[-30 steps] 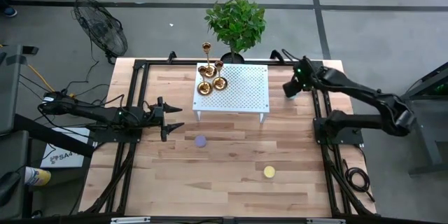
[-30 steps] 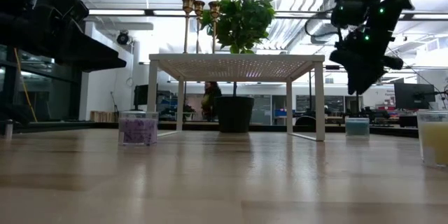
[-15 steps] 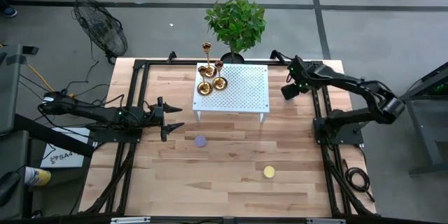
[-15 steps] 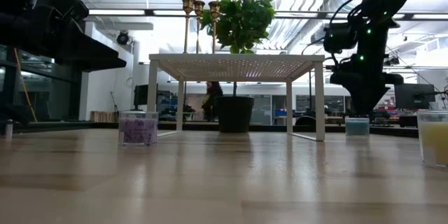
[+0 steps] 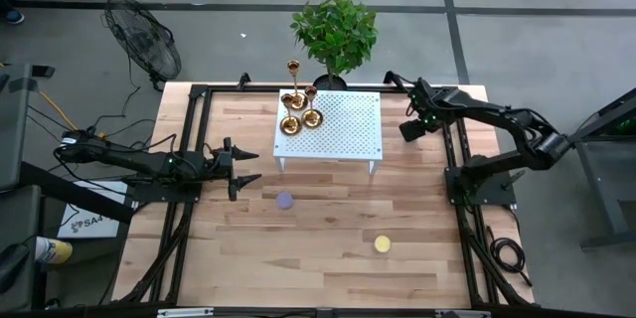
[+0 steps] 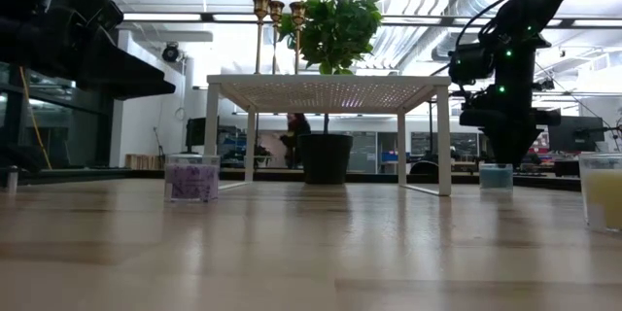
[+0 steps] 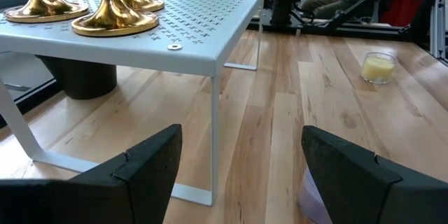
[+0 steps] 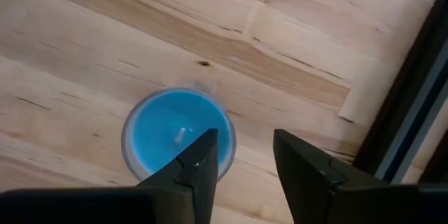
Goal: Pick & Place candle stick holders
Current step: Put the blue scented candle on the shelf
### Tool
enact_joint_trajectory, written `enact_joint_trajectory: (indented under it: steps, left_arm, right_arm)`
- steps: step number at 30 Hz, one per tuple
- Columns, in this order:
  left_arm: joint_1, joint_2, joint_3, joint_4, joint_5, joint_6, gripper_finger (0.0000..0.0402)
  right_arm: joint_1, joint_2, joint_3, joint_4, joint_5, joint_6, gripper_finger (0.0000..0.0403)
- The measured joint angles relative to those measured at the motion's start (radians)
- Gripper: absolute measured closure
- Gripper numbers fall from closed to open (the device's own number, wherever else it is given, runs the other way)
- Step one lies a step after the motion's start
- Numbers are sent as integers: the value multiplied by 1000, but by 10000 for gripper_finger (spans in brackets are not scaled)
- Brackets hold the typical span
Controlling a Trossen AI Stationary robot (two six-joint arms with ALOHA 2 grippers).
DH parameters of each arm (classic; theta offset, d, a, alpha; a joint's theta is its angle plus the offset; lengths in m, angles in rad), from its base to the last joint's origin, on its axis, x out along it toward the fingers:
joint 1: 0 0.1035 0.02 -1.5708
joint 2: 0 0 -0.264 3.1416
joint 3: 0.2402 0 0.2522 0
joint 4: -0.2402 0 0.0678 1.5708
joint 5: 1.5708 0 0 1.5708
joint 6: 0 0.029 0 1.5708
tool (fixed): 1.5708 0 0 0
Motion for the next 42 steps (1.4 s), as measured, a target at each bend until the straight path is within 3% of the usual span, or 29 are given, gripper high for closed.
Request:
enact_joint_trajectory:
  steps: [19, 36, 42]
  left_arm:
    - [0, 0, 0, 0, 0, 0, 110]
    - [0, 0, 0, 0, 0, 0, 110]
    - [0, 0, 0, 0, 0, 0, 110]
  right_arm:
    - [-8, 0, 0, 1, -23, -39, 397]
    - [-8, -1, 1, -1, -101, -68, 402]
    - [-7, 0, 51, -75, -103, -75, 403]
